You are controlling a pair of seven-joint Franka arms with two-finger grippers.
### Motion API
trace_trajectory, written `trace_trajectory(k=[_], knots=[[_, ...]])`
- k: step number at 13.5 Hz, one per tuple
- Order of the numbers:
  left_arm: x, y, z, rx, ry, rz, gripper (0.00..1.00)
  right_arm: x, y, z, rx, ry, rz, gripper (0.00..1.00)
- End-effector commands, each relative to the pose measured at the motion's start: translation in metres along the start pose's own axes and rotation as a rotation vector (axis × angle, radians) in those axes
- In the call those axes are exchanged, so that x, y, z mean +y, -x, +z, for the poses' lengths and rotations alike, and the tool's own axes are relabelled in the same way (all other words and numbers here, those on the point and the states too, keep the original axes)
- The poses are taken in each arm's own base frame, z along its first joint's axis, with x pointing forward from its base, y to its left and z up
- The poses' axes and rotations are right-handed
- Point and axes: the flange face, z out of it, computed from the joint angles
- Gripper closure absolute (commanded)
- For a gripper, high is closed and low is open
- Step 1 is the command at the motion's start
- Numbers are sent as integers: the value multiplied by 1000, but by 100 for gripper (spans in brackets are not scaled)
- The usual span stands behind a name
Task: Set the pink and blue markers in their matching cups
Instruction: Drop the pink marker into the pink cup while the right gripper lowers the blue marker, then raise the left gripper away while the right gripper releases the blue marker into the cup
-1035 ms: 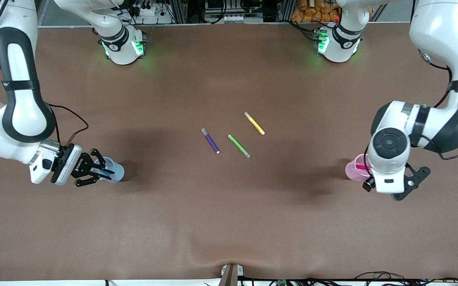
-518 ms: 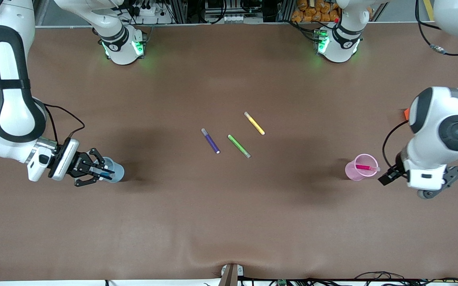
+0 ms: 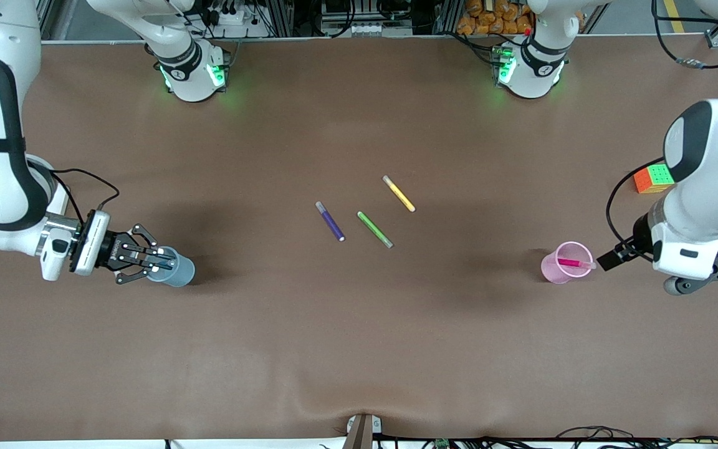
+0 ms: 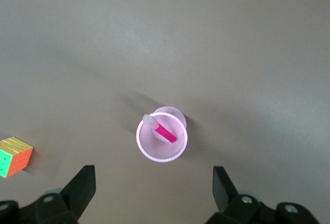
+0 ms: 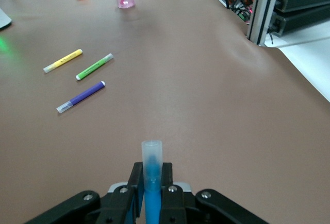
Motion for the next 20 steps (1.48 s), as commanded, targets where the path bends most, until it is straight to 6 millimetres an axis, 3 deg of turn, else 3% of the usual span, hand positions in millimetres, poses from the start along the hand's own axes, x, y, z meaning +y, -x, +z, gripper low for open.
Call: trace_trajectory(k=[1,9,12,13,14,15,18,20], knots=[[-3,14,-35,-5,60,67,0,-1,16,8,64,-4,-21,100],[-9,59,-118,41,68,139,0,-6,52,-1,121,-43,-39,100],[-36,69,-149,53,74,159,0,-5,56,-4,126,-38,-48,100],[-38,74,-153,54,70,171,0,-5,55,-6,124,-35,-59,86],[-48,77,-157,30,54,172,0,-3,54,-7,125,-31,-73,19],[-59,78,-160,14,46,194,0,-4,55,-9,129,-32,-71,0],[-96,71,-168,3,66,321,0,-5,55,-12,141,-40,-61,0],[-105,77,-170,-32,67,322,0,-4,53,-13,139,-38,-61,0]])
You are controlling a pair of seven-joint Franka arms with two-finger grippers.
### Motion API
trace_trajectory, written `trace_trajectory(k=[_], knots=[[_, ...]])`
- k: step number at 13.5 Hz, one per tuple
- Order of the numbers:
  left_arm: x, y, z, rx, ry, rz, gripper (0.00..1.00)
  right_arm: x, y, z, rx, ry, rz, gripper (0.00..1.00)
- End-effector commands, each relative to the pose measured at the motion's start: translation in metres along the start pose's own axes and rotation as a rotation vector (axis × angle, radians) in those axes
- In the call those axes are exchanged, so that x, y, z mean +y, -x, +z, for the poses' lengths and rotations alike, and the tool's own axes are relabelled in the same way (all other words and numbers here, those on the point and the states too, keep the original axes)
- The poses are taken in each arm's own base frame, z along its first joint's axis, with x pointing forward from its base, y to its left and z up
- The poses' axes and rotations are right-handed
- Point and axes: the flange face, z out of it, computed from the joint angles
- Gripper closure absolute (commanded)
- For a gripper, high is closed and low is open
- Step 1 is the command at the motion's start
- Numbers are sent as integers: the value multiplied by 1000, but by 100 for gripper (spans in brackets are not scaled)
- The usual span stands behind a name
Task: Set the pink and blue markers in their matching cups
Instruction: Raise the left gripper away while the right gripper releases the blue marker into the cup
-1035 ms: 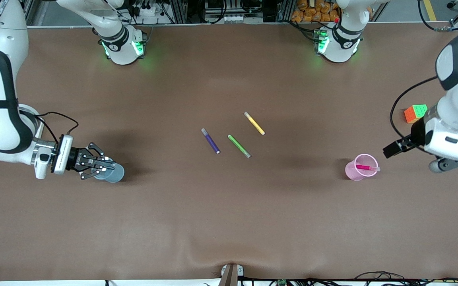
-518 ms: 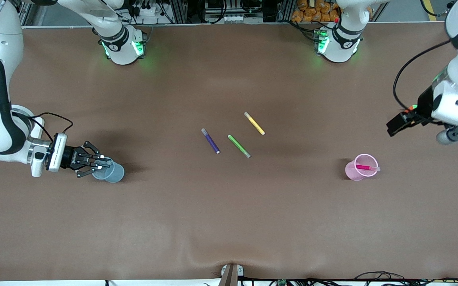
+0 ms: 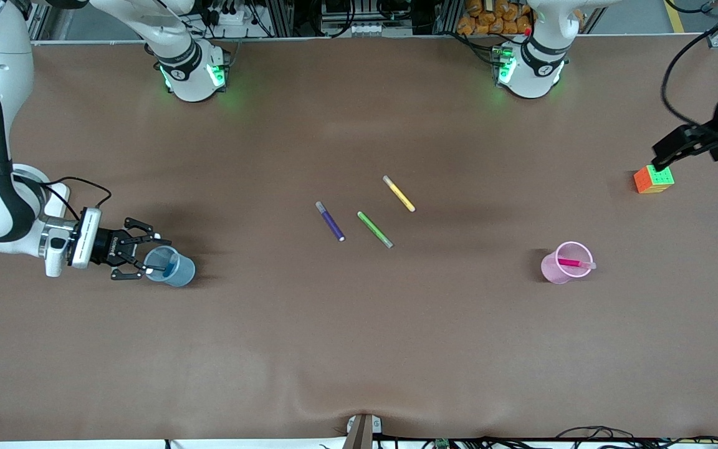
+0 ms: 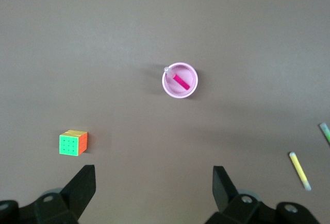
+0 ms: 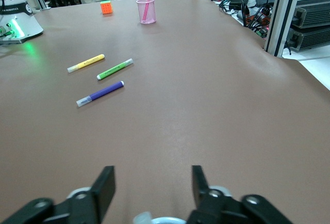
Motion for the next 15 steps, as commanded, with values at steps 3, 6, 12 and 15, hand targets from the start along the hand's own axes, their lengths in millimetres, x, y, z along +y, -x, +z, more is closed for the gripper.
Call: trace_trajectory(k=[3,6,12,15], knots=[[-2,30,-9,-49,8,10,0,7,-21,-16,14,25,52,0],[0,31,-6,-59,18,14,0,14,-51,-36,-56,27,109,0],[-4,36,-10,-79,37,18,0,17,-157,-97,-225,95,306,0],[-5,41,-14,-87,35,18,0,21,-194,-108,-320,135,392,0]])
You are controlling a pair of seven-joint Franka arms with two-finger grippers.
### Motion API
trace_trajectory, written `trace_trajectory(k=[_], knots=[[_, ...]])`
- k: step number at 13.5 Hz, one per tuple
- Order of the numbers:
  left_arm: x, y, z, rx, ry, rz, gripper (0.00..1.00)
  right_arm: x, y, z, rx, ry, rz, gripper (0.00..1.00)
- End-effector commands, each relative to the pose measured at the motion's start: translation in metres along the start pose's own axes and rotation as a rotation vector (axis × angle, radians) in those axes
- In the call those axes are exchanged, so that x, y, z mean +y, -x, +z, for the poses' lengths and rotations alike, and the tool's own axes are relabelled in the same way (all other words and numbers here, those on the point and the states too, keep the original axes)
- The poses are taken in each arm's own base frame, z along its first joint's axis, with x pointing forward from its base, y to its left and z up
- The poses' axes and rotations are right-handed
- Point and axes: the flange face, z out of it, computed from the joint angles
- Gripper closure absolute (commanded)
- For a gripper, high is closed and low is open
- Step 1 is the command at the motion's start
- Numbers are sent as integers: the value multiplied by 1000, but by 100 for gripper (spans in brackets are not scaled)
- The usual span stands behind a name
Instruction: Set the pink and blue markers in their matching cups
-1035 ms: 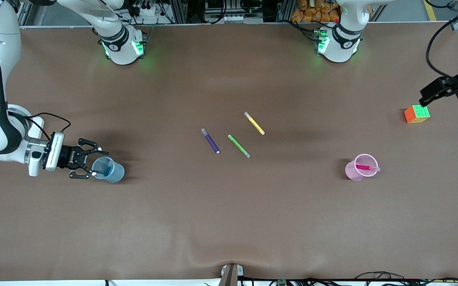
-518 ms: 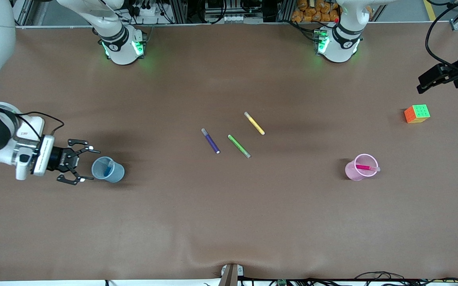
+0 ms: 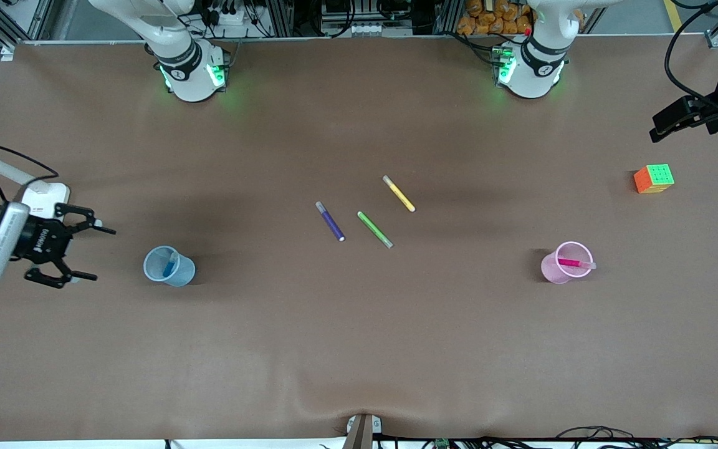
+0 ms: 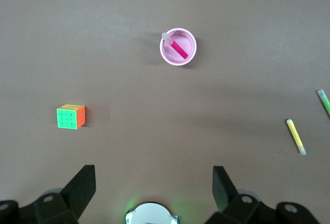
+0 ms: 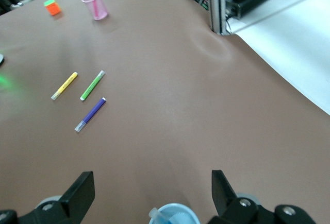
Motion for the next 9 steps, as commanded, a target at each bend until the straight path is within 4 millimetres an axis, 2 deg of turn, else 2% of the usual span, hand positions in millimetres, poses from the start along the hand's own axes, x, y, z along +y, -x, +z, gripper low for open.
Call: trace_trajectory(k=[1,4,9], knots=[[-2,13,-6,-10,17,4,0,-10,-26,-20,-90,43,86,0],[0,12,-5,-11,15,9,0,-41,-53,-54,-192,132,215,0],[3,12,-5,-11,16,12,0,-75,-73,-87,-325,284,390,0]])
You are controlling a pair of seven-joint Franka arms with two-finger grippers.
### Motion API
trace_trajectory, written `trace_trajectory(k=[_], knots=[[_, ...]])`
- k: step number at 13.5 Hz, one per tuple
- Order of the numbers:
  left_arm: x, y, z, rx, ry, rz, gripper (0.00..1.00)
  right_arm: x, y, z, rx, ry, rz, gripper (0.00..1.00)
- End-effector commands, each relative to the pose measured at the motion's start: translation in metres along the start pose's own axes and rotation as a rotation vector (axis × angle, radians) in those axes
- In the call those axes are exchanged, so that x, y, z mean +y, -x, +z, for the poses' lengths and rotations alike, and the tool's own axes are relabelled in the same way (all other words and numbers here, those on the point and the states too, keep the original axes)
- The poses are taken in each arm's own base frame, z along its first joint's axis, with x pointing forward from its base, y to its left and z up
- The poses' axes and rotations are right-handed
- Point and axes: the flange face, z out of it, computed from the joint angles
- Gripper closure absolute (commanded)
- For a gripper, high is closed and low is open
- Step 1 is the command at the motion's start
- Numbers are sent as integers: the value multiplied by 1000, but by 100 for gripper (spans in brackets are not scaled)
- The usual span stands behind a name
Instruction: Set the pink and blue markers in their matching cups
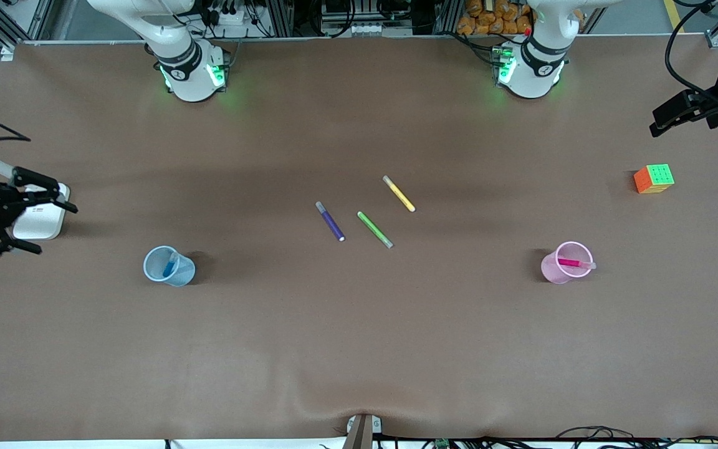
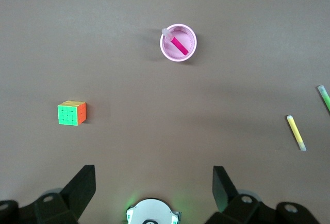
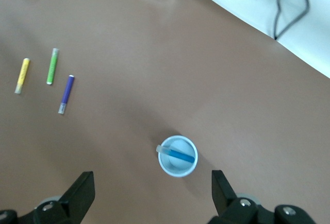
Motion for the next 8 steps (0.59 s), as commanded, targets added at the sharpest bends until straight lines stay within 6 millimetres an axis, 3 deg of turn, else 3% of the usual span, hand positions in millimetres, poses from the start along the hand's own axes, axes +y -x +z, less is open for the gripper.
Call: trace_trajectory(k=[1,8], knots=[[2,8,-4,-2,18,9,0,-19,6,-25,-54,81,159,0],[3,11,-6,-10,16,7,0,-74,8,-65,-168,283,689,0]])
